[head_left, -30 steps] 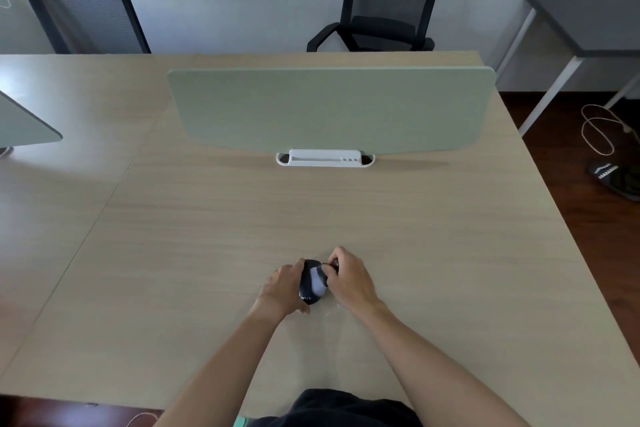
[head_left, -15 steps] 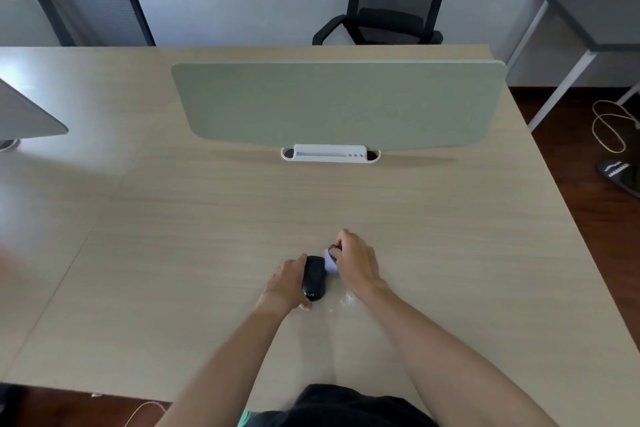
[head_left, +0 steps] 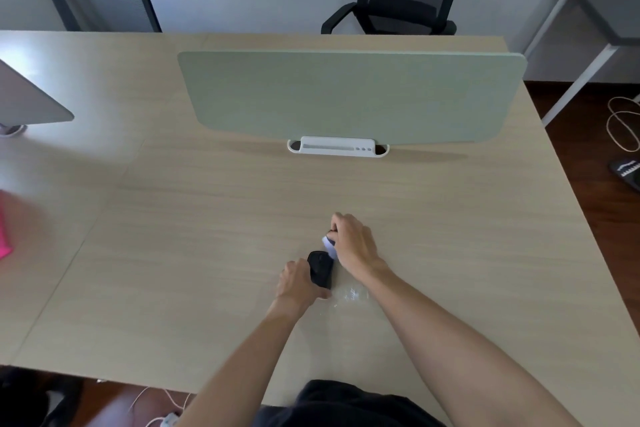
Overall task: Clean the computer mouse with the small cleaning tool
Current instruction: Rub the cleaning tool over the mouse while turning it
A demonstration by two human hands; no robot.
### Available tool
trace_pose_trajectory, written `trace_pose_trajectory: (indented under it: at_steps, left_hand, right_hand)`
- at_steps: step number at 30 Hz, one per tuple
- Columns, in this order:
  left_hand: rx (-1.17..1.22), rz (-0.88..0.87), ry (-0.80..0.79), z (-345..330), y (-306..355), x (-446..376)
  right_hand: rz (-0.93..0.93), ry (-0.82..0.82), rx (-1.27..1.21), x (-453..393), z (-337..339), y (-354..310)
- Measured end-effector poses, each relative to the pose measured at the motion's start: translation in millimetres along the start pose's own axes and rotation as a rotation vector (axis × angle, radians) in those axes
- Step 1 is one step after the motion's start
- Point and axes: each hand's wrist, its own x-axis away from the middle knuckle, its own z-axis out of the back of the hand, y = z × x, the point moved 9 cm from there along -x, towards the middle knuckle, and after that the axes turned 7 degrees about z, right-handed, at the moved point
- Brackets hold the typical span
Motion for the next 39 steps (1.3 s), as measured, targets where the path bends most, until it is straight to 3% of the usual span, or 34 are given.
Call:
trace_pose_trajectory:
  at_steps: [4, 7, 12, 15, 18, 20, 26, 28, 32, 39]
  left_hand:
    - [0.063, 0.009, 0.011, -1.1, -2.3, 3.2]
    - [0.083, 0.036, 0.029, -0.4, -8.6, 4.7]
    - [0.096, 0.060, 0.044, 1.9, -10.2, 6.6]
    - [0.072, 0.065, 0.040, 2.0, -11.5, 6.5]
    - [0.050, 0.054, 0.051, 0.0, -12.3, 7.5]
    - [0.030, 0.039, 0.071, 0.5, -12.2, 8.1]
    - [-0.028, -0.109, 0.006, -2.5, 1.9, 8.5]
    - [-0.099, -0.131, -0.025, -4.2, 5.1, 10.0]
    - [-0.244, -0.184, -0.057, -3.8, 8.2, 8.8]
    - [-0.241, -0.243, -0.062, 6.5, 12.1, 5.8]
  right_hand:
    - [-0.048, -0.084, -0.289, -7.1, -22.1, -10.6]
    - [-0.118, -0.142, -0.303, -10.1, -33.8, -1.8]
    - [-0.134, -0.022, -0.042, -16.1, -7.0, 22.1]
    - [-0.105, 0.048, -0.203, -16.8, -1.0, 15.3]
    - [-0.133, -0.025, -0.398, -7.2, -20.2, 17.6]
    - [-0.168, -0.028, -0.381, 3.3, -27.7, 30.2]
    - [-0.163, 0.231, -0.440, 36.8, -1.9, 49.9]
    - [-0.168, 0.226, -0.539, 47.2, -1.3, 50.5]
    - [-0.181, 0.051, -0.553, 58.9, -20.8, 51.5]
    - [-0.236, 0.170, -0.478, 73.5, -16.7, 67.8]
